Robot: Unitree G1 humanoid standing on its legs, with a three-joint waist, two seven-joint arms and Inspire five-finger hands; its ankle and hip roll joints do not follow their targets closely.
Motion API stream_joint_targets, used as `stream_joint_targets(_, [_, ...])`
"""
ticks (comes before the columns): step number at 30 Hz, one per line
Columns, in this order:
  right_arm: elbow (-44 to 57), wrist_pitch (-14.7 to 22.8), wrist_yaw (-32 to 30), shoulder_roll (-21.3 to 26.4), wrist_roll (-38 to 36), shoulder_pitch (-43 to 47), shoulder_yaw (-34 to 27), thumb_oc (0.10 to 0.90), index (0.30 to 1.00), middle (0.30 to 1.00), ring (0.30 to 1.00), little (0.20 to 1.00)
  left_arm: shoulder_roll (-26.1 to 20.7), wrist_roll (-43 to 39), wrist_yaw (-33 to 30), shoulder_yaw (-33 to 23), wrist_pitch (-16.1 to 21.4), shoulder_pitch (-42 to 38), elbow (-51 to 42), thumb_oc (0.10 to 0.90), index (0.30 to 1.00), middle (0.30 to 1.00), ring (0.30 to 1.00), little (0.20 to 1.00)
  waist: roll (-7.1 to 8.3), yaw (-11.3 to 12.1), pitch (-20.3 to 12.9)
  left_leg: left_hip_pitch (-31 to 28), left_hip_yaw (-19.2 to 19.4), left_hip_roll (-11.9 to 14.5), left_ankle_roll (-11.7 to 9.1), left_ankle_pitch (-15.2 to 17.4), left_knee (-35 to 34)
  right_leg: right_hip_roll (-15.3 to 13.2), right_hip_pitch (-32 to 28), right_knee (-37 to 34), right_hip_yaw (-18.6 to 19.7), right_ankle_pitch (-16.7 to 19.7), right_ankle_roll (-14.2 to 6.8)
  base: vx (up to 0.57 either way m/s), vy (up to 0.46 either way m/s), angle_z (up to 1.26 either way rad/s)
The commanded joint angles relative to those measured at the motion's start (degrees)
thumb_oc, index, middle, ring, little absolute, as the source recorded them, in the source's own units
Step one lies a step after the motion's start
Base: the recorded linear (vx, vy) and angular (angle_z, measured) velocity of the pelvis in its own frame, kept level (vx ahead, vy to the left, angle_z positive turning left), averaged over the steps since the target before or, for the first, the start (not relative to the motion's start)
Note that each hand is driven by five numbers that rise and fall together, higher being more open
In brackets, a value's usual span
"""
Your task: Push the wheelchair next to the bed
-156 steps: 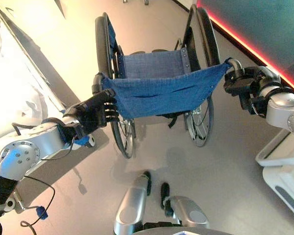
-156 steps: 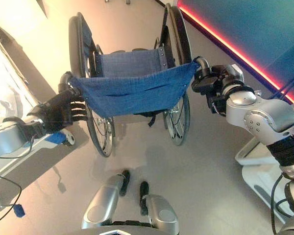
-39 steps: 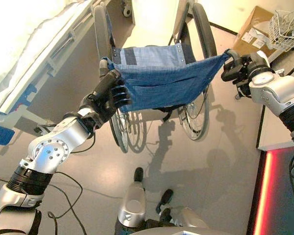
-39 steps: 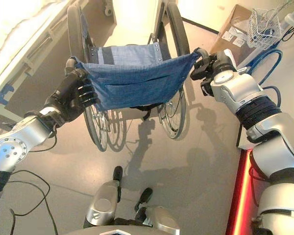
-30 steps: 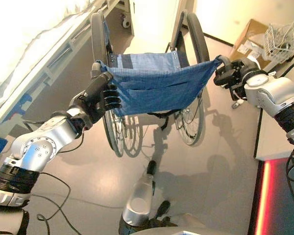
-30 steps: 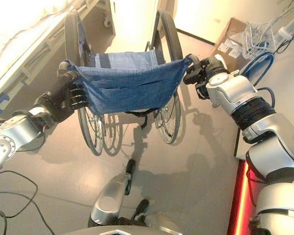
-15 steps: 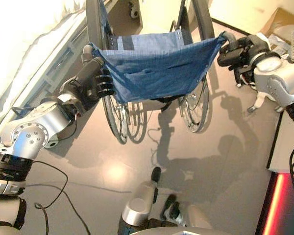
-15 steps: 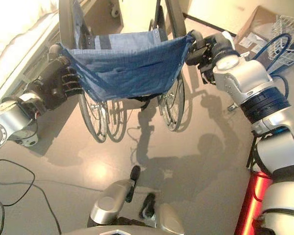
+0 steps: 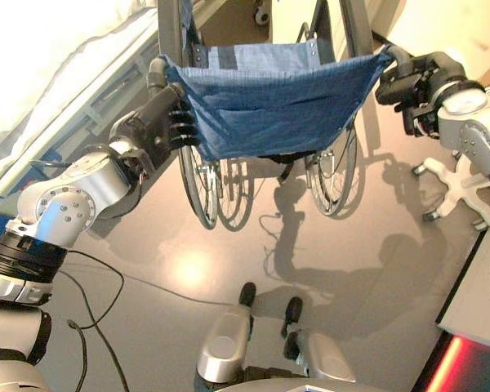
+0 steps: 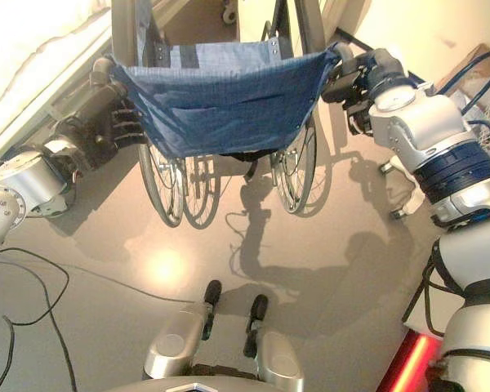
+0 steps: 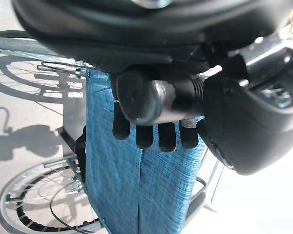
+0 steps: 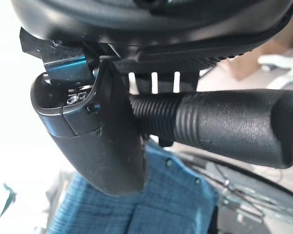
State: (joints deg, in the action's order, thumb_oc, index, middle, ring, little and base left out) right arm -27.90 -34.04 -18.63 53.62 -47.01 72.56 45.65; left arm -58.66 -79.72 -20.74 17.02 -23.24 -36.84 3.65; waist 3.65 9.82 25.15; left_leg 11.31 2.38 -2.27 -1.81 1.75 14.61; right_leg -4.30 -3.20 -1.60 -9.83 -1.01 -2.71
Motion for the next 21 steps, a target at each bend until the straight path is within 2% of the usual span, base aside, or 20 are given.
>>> stream_joint_targets(1, [11.09, 8.31, 4.22, 0.62, 2.79, 0.3, -3.15, 0.4, 0.3, 0.3, 0.3, 0.3, 0.61, 3.41, -0.04, -9.49, 9.35, 0.75, -2.51, 0.4, 0.3, 0.3, 0.3, 0.3, -0.48, -0.08, -9.92, 1.54, -0.31, 3.64, -2.91, -8.44, -6.11, 0.82, 1.27, 0.8, -3.51, 2.65, -1.62, 0.07, 0.11, 0.01])
stream_joint_targets(4, [8.6, 8.69, 4.22, 0.28, 2.02, 1.03, -2.48, 0.4, 0.3, 0.3, 0.3, 0.3, 1.02, 3.26, -0.73, -8.07, 8.54, -2.0, -1.48, 0.4, 0.3, 0.3, 0.3, 0.3, -1.18, -0.34, -10.71, -0.56, 0.16, 3.8, -2.81, -7.75, -9.39, 0.1, 1.61, 1.09, -5.1, 2.09, -1.92, 0.07, 0.109, -0.08])
stream_joint_targets(9, [5.75, 9.54, 3.91, 0.45, 0.81, 2.47, -0.56, 0.4, 0.3, 0.3, 0.3, 0.3, 0.83, 2.1, -0.79, -4.96, 7.6, -6.63, 1.75, 0.4, 0.3, 0.3, 0.3, 0.3, -1.23, -0.66, -11.46, -2.59, -0.08, 2.84, -2.29, -6.43, -10.23, -1.31, 1.73, 0.82, -5.85, 2.45, -2.72, 0.07, 0.079, -0.01])
stream_joint_targets(16, [6.11, 8.93, 2.52, 1.35, -1.25, 2.38, -0.69, 0.4, 0.3, 0.3, 0.3, 0.3, 0.67, 2.45, -0.27, -4.45, 7.3, -7.44, 3.23, 0.4, 0.3, 0.3, 0.3, 0.3, -1.28, -1.13, -12.06, -5.58, 0.02, 2.16, -1.24, -5.58, -12.75, -1.91, 1.71, 0.31, -5.58, 2.93, -3.43, 0.06, 0.05, 0.0])
stream_joint_targets(17, [6.22, 9.12, 2.09, 1.63, -1.86, 2.14, -1.08, 0.728, 0.792, 0.792, 0.792, 0.792, 0.65, 2.66, -0.36, -4.35, 7.16, -7.54, 3.45, 0.456, 0.385, 0.385, 0.385, 0.385, -1.25, -1.3, -12.17, -6.05, 0.12, 2.09, -1.02, -5.34, -13.06, -2.0, 1.73, 0.31, -5.46, 2.96, -3.53, 0.03, 0.014, 0.0])
stream_joint_targets(18, [6.23, 9.27, 1.96, 1.65, -1.94, 2.03, -1.2, 0.8, 0.9, 0.9, 0.9, 0.9, 0.67, 2.8, -0.39, -4.31, 7.2, -7.55, 3.52, 0.491, 0.436, 0.436, 0.436, 0.436, -1.25, -1.32, -12.16, -6.13, 0.14, 2.09, -0.99, -5.31, -13.1, -2.03, 1.71, 0.31, -5.45, 2.96, -3.55, 0.0, 0.0, 0.0])
stream_joint_targets(19, [6.23, 9.45, 2.0, 1.82, -2.05, 1.8, -1.48, 0.8, 0.9, 0.9, 0.9, 0.9, 0.6, 3.03, -0.3, -4.41, 7.11, -7.56, 3.77, 0.667, 0.7, 0.7, 0.7, 0.7, -1.25, -1.36, -12.23, -6.29, 0.14, 2.07, -0.93, -5.24, -13.24, -2.06, 1.73, 0.31, -5.44, 2.97, -3.61, 0.0, 0.0, 0.0])
stream_joint_targets(20, [6.36, 9.65, 1.92, 2.09, -2.1, 1.52, -1.8, 0.8, 0.9, 0.9, 0.9, 0.9, 0.48, 3.12, -0.33, -4.55, 7.05, -7.42, 3.74, 0.8, 0.9, 0.9, 0.9, 0.9, -1.25, -1.42, -12.33, -6.5, 0.19, 2.1, -0.88, -5.18, -13.42, -2.1, 1.73, 0.32, -5.44, 2.98, -3.66, 0.0, 0.0, 0.0])
stream_joint_targets(21, [6.69, 9.75, 1.57, 2.43, -2.36, 1.3, -2.14, 0.8, 0.9, 0.9, 0.9, 0.9, 0.4, 3.38, -0.48, -4.8, 7.15, -7.14, 3.58, 0.8, 0.9, 0.9, 0.9, 0.9, -1.24, -1.47, -12.46, -6.68, 0.22, 2.09, -0.84, -5.08, -13.52, -2.12, 1.72, 0.33, -5.37, 2.96, -3.71, 0.03, 0.004, 0.0])
